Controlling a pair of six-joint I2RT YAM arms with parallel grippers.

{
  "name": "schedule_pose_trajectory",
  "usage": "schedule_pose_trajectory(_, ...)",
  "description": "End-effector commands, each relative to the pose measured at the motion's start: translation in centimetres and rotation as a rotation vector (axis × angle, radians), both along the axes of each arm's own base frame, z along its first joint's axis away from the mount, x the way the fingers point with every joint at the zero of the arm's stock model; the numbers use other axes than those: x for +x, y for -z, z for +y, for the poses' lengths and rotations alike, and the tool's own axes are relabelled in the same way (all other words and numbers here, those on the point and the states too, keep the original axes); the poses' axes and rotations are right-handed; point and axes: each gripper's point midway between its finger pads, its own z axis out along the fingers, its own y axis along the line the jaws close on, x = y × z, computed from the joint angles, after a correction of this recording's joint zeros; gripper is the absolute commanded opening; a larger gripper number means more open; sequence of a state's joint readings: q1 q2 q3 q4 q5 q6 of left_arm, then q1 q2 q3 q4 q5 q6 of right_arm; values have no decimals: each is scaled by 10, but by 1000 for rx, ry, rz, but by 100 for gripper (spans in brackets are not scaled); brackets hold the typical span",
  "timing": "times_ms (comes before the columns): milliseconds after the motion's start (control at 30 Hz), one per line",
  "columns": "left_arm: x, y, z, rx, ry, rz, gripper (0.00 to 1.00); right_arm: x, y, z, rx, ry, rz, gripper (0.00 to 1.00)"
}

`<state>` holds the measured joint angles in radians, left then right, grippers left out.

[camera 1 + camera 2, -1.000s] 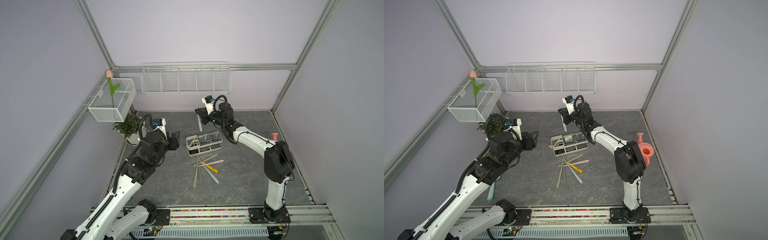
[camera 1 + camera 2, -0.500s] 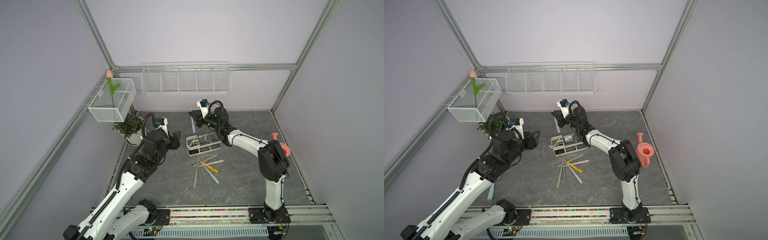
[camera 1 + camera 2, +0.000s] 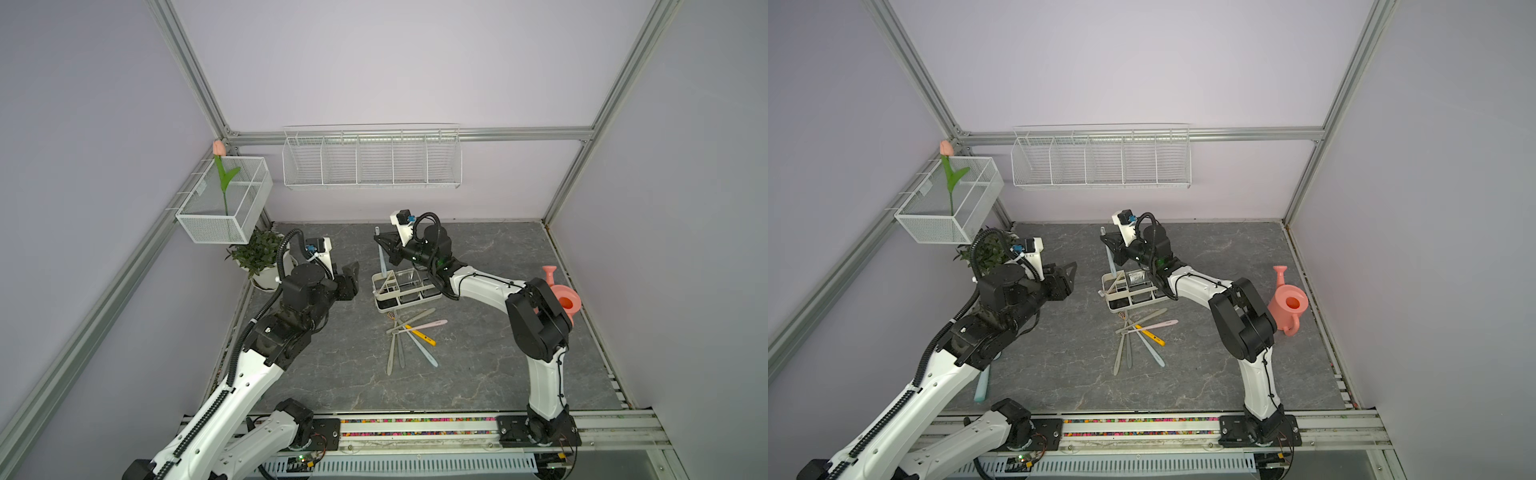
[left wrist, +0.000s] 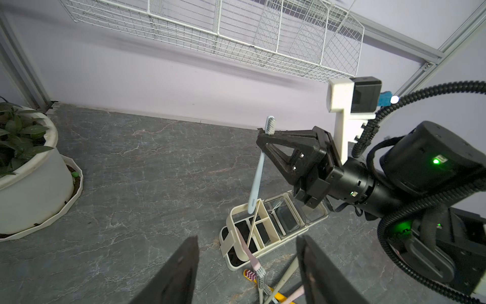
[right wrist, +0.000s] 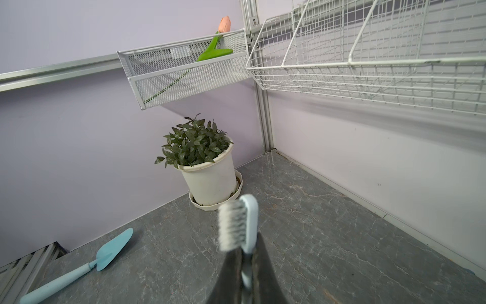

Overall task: Place the toothbrush into the toothbrush holder
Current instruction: Place the toothbrush in the toothbrush holder.

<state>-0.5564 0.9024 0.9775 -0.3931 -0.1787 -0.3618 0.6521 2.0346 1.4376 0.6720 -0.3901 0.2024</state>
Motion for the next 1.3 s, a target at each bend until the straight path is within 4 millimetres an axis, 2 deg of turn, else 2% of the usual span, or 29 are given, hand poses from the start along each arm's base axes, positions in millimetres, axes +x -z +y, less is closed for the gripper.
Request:
schedule_pose_trajectory(0, 1, 1, 1, -12, -7, -1, 63, -5, 12, 4, 9, -17, 4, 7)
schedule_pose_trajectory(600, 0, 7, 0, -41, -7, 7, 63, -2, 70, 7, -60, -10, 95, 7)
schedule_pose_trajectory(1267, -3, 5, 1, -46, -3, 4, 63, -8, 88, 7, -70, -3, 112, 7)
